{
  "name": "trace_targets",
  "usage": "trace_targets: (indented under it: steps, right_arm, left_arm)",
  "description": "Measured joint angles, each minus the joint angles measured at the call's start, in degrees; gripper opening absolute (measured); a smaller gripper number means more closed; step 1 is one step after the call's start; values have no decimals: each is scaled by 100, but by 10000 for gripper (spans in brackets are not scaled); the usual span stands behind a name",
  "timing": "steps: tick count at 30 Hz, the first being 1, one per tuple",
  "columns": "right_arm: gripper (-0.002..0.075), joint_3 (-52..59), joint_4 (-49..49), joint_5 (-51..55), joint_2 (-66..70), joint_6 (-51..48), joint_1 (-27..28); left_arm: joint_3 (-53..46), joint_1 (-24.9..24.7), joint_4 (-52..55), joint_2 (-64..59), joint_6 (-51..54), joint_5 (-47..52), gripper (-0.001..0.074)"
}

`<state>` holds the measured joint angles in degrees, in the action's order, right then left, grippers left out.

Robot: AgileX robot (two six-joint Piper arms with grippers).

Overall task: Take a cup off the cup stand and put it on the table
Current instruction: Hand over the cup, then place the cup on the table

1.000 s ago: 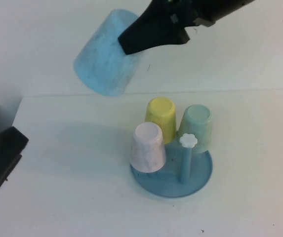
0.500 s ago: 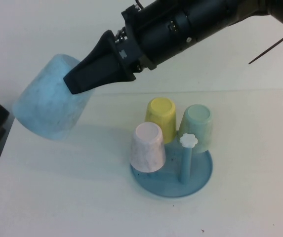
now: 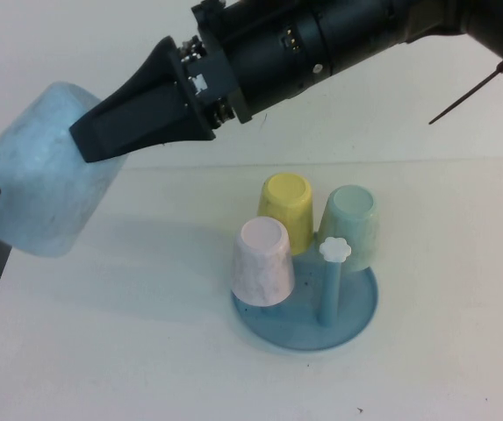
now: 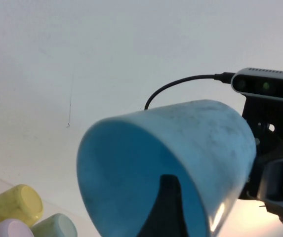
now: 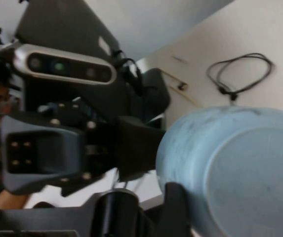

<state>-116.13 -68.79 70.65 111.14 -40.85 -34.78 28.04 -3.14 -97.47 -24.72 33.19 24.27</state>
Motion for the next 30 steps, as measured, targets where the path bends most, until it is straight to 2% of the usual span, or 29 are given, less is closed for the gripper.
trace_targets:
  steps: [3,5,7,11,14,16,18,23,26,28,30]
  right_arm:
    - [531,0,-168,0,24,-83,-135]
    - [531,0,-256,0,65,-218,-181]
    - [531,0,-268,0,106,-336,-202]
    - [531,0,-423,0,119,-450,-202]
    - [519,0,-433,0,119,-464,-202]
    - [451,0,-403,-15,119,-464,-202]
    - [428,0,-403,-15,119,-464,-202]
    - [489,0,-403,-15,119,-464,-156]
    - [500,0,-455,-15,119,-381,-43]
    - [482,0,-528,-15,119,-246,98]
    - [423,0,-496,-15,55,-211,236]
  left_arm:
    - [0,0,0,0,139,0,547]
    - [0,0,0,0,179,0,512]
    - [0,0,0,0,226,36,421]
    - [0,0,0,-10,241,0,149]
    - [9,0,-51,-10,255,25,87]
    - [9,0,-53,-10,352,71,43]
    - [9,0,-32,-10,424,152,19]
    - [9,0,-32,-10,546,373,9]
    - [42,0,129,-10,492,575,9]
    - [160,0,686,-25,177,831,9]
    - [335,0,1452,-104,-281,1157,9]
